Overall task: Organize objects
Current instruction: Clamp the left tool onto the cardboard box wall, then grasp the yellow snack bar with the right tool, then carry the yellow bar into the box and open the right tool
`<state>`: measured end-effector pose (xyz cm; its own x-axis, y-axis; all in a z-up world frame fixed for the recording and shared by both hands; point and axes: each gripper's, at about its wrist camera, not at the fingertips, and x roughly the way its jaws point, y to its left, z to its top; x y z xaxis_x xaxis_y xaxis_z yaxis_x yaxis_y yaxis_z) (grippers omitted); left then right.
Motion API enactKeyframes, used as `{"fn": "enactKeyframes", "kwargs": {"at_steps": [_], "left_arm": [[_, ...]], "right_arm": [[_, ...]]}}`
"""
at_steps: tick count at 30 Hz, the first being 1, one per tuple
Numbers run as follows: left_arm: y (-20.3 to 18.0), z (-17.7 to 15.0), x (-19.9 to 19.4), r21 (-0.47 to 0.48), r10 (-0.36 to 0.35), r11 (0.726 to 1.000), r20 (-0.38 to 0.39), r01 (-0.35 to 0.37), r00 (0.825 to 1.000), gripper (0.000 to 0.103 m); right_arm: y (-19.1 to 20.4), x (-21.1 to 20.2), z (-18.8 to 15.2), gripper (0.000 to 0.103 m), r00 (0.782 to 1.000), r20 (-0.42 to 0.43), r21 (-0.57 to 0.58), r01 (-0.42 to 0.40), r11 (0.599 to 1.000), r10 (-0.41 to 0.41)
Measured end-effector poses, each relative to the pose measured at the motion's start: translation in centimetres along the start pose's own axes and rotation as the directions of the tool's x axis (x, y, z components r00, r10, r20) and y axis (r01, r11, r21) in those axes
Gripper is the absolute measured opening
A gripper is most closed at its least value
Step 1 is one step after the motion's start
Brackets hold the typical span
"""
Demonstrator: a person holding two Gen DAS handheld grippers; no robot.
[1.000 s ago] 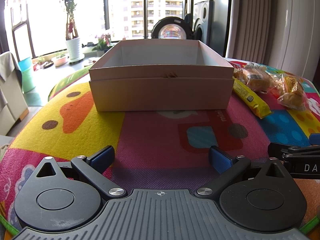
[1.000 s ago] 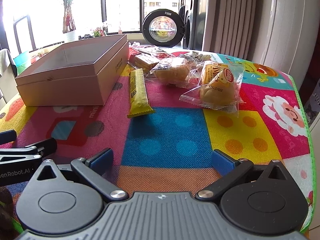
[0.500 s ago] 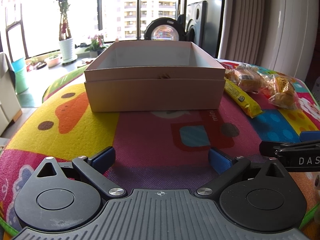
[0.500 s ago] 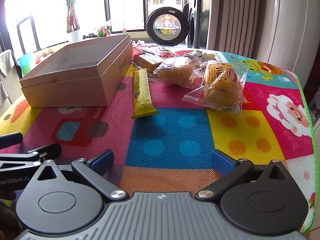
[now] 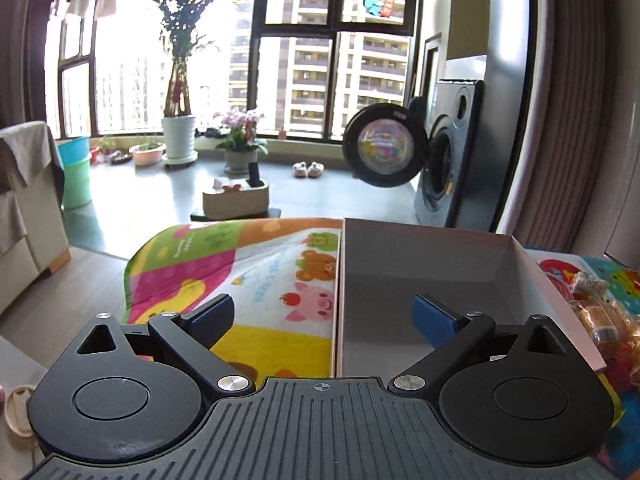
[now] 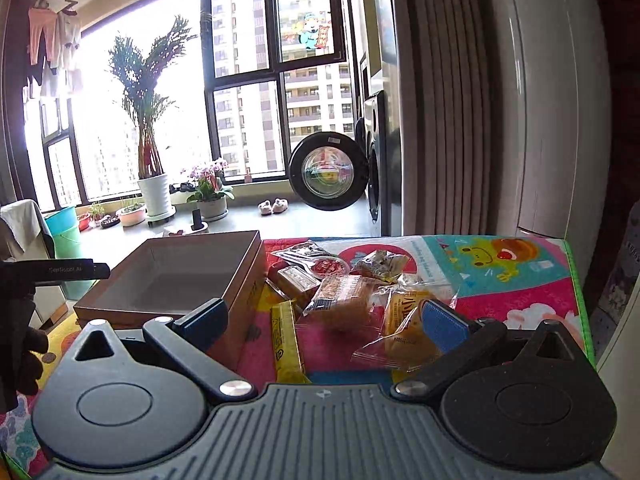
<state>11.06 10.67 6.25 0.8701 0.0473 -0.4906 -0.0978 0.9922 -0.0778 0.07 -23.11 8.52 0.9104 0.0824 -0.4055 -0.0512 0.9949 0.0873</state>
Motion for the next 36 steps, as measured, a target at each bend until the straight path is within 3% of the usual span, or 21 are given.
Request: {"fn": "enactKeyframes", "kwargs": {"at_steps": [1,2,4,6,11,13,16,23,27,36], "left_arm": [[0.1,0.2,1.3,-0.015,0.003,1.000,-0.032,-0.004,0.999,0.056],[0.1,0.4,2.3,-0.023,0.010,1.000,-0.071,-0.012,0.997,0.038],[0.0,0.3,4.4,-0.016,-0.028,1.000,-0.144,0.026,0.989,0.026],[-0.4,-0.4,5.5,0.004,-0.017,1.000,-0.148,0.018,0.989,0.014],[-0.3,-0.9,5.3,-0.081,-0.049,0.996,-0.116,0.040,0.992,0.013],[-0.5,-1.0,5.0,-0.081,-0.074,0.994,-0.097,0.066,0.993,0.012],[-0.6,-1.0,5.0,-0.073,-0.085,0.994,-0.085,0.079,0.993,0.013],[0.3,-1.2,4.9,-0.099,-0.096,0.991,-0.078,0.088,0.992,0.018],[0.3,-1.4,4.9,-0.094,-0.101,0.991,-0.068,0.095,0.993,0.019],[0.3,-1.6,4.9,-0.051,-0.152,0.988,-0.055,0.149,0.987,0.017]], "right_arm": [[0.0,0.6,0.0,0.103,1.000,-0.029,-0.020,-0.014,1.000,0.014],[0.1,1.3,0.0,0.103,0.998,-0.053,-0.034,-0.022,0.999,0.021],[0.3,2.1,-0.2,0.103,0.996,-0.090,-0.062,-0.022,0.998,0.017],[0.6,2.8,-0.8,0.103,0.993,-0.118,-0.104,-0.017,0.994,0.004],[2.4,4.7,-2.0,0.100,0.985,-0.170,-0.243,-0.014,0.970,-0.028],[3.4,5.9,-2.0,0.081,0.978,-0.209,-0.277,-0.048,0.960,-0.011],[4.8,8.3,-1.8,0.071,0.966,-0.257,-0.306,-0.092,0.948,0.010],[5.2,13.0,-1.8,0.061,0.937,-0.344,-0.303,-0.167,0.938,0.056],[4.7,13.0,-1.1,0.026,0.910,-0.401,-0.210,-0.200,0.957,0.102],[3.8,7.0,-1.8,0.022,0.906,-0.422,-0.188,-0.118,0.975,0.028]]}}
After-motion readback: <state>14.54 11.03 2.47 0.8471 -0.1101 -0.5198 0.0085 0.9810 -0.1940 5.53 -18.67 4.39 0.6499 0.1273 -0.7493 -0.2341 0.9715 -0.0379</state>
